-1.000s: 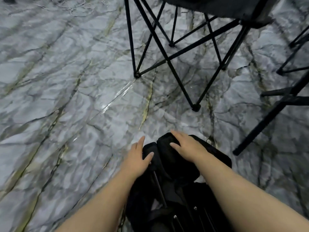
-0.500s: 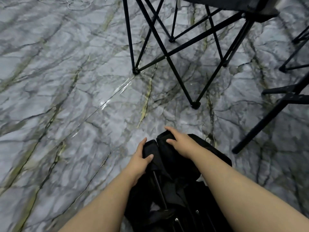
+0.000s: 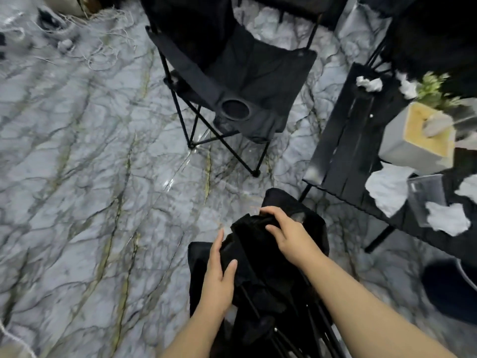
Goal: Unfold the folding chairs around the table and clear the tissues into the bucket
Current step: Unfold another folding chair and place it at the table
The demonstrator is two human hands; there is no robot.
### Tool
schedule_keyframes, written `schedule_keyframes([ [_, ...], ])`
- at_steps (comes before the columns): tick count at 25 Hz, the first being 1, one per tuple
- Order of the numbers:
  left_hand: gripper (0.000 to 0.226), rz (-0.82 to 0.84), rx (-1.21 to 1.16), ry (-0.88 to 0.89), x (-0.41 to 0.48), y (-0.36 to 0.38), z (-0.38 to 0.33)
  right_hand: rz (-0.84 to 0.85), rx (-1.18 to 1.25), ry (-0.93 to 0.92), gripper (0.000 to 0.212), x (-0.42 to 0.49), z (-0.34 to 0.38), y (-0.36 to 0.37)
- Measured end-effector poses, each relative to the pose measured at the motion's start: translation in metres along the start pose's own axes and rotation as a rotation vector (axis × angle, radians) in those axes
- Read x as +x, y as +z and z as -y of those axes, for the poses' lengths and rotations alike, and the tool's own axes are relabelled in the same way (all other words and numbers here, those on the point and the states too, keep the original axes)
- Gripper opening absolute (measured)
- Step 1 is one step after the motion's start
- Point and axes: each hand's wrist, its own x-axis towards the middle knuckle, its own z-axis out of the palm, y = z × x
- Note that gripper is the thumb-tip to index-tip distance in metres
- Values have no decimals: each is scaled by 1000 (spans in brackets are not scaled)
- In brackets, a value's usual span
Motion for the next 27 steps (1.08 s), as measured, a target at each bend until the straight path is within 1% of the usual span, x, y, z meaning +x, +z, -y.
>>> schedule_keyframes([
  [3, 60, 43, 54, 64, -42, -11, -46, -107, 13, 2, 32, -65, 22, -47],
  [6, 61, 139, 118, 135, -83, -12, -89, -257, 27, 1, 32, -141, 29, -91],
  [8, 62, 212, 178, 221, -118, -7, -114, -363, 41, 5, 32, -200, 24, -112],
  [13, 66, 301, 296, 403, -189, 0, -144, -587, 93, -6, 37, -344, 5, -127],
  [18, 70, 330, 240, 542, -234, -17, -167, -747, 141, -5, 49, -454, -3, -144],
  [21, 69, 329, 270, 580, -239, -45, -173, -857, 142, 24, 43, -498, -9, -142],
  [23, 68, 316, 292, 592, -239, -62, -170, -906, 182, 61, 26, -518, -12, -131],
  [24, 67, 309, 287, 600, -241, -67, -168, -912, 191, 78, 22, -526, -13, -123],
  [25, 66, 304, 288, 612, -244, -71, -165, -902, 189, 106, 27, -532, -15, -114],
  [27, 66, 290, 311, 603, -248, -77, -153, -886, 145, 153, 55, -542, -27, -94],
])
